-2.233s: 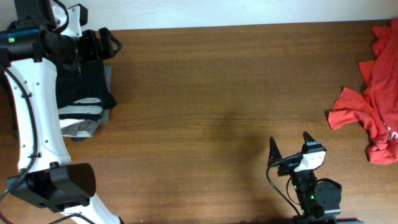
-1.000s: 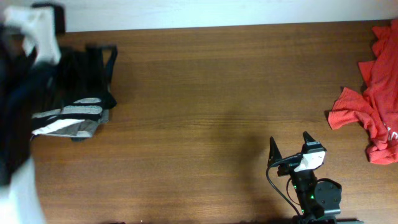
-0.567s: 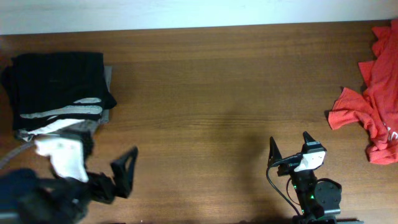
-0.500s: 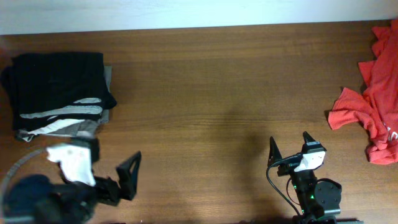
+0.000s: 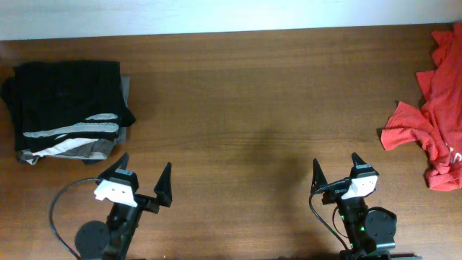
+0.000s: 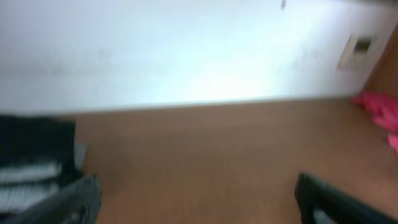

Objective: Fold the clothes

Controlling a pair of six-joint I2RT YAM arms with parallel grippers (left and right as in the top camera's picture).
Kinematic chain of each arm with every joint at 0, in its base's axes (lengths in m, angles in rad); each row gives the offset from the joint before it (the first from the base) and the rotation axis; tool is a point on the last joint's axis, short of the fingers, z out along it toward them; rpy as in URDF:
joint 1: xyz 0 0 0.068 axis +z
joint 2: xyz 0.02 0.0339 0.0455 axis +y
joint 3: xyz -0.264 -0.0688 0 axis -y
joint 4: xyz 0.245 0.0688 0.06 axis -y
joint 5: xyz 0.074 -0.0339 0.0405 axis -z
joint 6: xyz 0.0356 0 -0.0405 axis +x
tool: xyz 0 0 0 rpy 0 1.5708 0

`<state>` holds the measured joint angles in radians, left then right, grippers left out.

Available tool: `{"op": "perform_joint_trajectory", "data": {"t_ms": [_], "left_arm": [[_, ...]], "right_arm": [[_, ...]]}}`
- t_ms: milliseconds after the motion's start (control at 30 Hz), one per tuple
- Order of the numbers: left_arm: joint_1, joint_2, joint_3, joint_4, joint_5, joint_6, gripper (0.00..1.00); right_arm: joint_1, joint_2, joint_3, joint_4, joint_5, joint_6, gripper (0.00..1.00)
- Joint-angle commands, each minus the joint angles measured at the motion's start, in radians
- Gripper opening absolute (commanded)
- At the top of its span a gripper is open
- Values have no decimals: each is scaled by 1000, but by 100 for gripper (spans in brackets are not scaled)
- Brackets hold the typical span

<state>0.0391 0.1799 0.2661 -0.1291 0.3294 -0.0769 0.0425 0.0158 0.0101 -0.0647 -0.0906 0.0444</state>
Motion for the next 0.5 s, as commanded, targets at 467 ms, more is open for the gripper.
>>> {"op": "perform_joint_trajectory", "data": {"t_ms": [467], "left_arm": [[-61,-163,-222,131,-276,3,99]], "right_arm": [[-4,-8,-5,-6,-2,-6,99]]}}
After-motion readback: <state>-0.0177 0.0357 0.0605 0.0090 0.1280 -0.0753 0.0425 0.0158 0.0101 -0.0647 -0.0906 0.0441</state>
